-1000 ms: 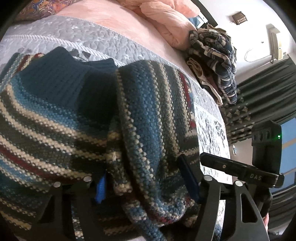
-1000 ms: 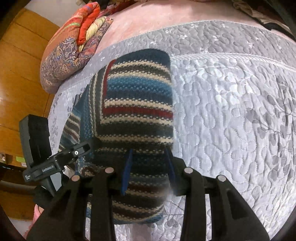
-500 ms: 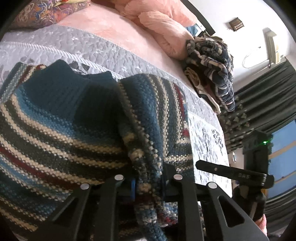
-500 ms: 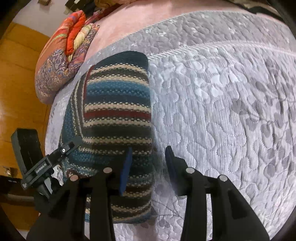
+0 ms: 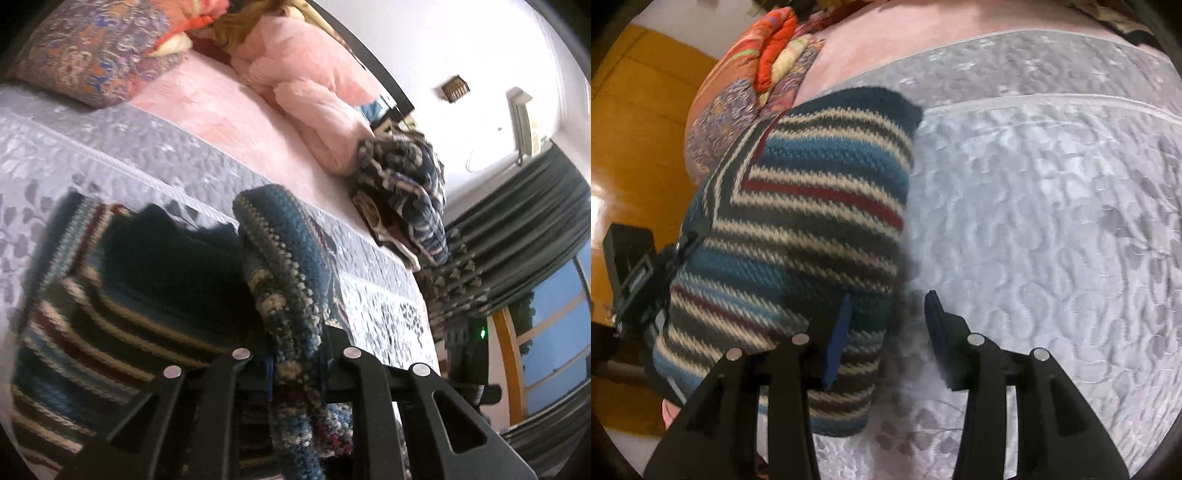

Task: Fold small clothes
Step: 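Grasp the folded sweater edge with the left tool and lift it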

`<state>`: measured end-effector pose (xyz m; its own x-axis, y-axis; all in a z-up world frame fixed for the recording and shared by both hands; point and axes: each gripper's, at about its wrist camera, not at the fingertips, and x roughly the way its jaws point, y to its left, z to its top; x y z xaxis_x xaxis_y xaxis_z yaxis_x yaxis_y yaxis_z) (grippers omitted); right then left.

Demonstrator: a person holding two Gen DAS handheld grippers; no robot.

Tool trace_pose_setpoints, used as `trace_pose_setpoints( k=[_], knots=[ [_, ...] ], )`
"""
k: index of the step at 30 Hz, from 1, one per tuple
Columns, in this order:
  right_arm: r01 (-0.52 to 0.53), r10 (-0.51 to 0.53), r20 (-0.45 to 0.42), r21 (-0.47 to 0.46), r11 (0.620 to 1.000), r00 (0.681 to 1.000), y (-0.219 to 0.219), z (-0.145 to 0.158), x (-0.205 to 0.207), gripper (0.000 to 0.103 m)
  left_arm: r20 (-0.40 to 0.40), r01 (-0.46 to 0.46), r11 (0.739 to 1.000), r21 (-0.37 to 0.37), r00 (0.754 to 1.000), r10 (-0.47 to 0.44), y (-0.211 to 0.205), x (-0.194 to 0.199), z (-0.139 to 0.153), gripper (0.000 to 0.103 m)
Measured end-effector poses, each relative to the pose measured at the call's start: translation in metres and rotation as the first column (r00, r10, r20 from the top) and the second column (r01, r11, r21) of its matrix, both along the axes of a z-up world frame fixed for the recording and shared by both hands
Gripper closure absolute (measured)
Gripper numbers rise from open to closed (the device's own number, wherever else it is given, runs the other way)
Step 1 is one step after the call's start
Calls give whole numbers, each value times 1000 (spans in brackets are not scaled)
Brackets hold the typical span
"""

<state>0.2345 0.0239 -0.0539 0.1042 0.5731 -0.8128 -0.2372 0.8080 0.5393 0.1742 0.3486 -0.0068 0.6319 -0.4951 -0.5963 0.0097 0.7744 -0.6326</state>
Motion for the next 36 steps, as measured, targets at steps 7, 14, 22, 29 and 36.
trace_pose_setpoints(
  k=[7,14,22,29,36],
  knots=[
    [-93,94,-11,42,995,996,34,0,-14,55,23,-58,998,-28,998,59,55,-8,8,87],
    [-180,180,-19,33,983,983,76,-4,-31,54,-3,-92,992,-90,996,92,102,-12,-12,87],
    [-208,208,-23,0,978,978,103,-13,-37,53,-18,-55,994,-98,998,53,135,-11,-54,87],
    [-228,228,-6,-65,972,974,121,-24,-41,47,-48,-35,997,-64,998,31,141,-9,-89,85],
    [-212,211,-31,-29,977,977,115,-24,-40,45,-73,-71,997,36,995,73,139,-28,-58,70]
  ],
)
